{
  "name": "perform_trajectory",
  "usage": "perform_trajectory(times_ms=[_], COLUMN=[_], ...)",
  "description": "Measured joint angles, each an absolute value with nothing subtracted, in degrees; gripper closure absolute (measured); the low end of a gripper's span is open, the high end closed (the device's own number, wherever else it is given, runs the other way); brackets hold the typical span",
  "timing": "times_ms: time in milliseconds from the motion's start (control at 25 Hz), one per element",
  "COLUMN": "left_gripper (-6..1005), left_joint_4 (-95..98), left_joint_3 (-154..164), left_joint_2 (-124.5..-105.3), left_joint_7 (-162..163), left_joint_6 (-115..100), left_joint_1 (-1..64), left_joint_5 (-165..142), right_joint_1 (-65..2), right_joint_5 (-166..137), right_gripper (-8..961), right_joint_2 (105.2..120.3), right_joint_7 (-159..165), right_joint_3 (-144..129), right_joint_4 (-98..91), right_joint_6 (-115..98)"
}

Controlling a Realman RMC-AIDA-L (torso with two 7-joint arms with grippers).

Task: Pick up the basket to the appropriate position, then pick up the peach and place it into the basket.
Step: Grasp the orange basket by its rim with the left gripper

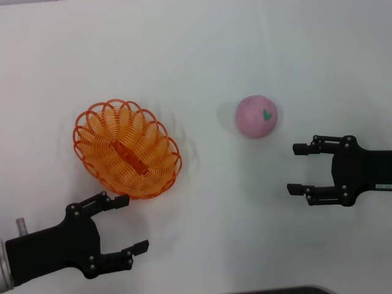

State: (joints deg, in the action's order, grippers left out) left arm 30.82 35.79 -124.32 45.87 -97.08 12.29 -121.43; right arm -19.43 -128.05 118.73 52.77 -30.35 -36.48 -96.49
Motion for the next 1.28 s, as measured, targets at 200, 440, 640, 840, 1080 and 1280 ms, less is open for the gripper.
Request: perform_trajectory(times_ms=[200, 440, 640, 840, 1080, 1280], left_gripper=[127, 127, 127, 126, 127, 127], left_joint_4=[30.9, 30.9, 30.8, 31.9, 34.6, 39.6], left_joint_3=[35.4, 35.3, 34.4, 30.3, 27.3, 27.1], left_joint_2=[-124.27, -124.27, -124.28, -124.02, -123.92, -123.71], left_joint_7=[45.8, 45.8, 46.6, 53.9, 68.3, 87.8], left_joint_6=[-97.3, -97.5, -98.0, -101.7, -102.5, -100.3], left_joint_1=[12.3, 12.2, 12.2, 12.3, 14.7, 18.1], left_joint_5=[-121.3, -121.3, -120.8, -118.2, -118.0, -118.0], right_joint_1=[-19.4, -19.5, -19.5, -19.7, -20.3, -20.6], right_joint_5=[-127.9, -127.9, -127.9, -127.9, -127.8, -127.8], right_gripper=[156, 156, 155, 155, 155, 156], right_joint_2=[118.68, 118.65, 118.69, 118.63, 118.64, 118.65], right_joint_7=[52.8, 52.9, 53.0, 54.4, 55.7, 56.5], right_joint_3=[-30.3, -30.2, -29.8, -29.7, -29.7, -29.7], right_joint_4=[-36.5, -36.5, -36.5, -36.6, -36.6, -36.9], right_joint_6=[-96.6, -96.5, -96.5, -96.5, -96.5, -96.5])
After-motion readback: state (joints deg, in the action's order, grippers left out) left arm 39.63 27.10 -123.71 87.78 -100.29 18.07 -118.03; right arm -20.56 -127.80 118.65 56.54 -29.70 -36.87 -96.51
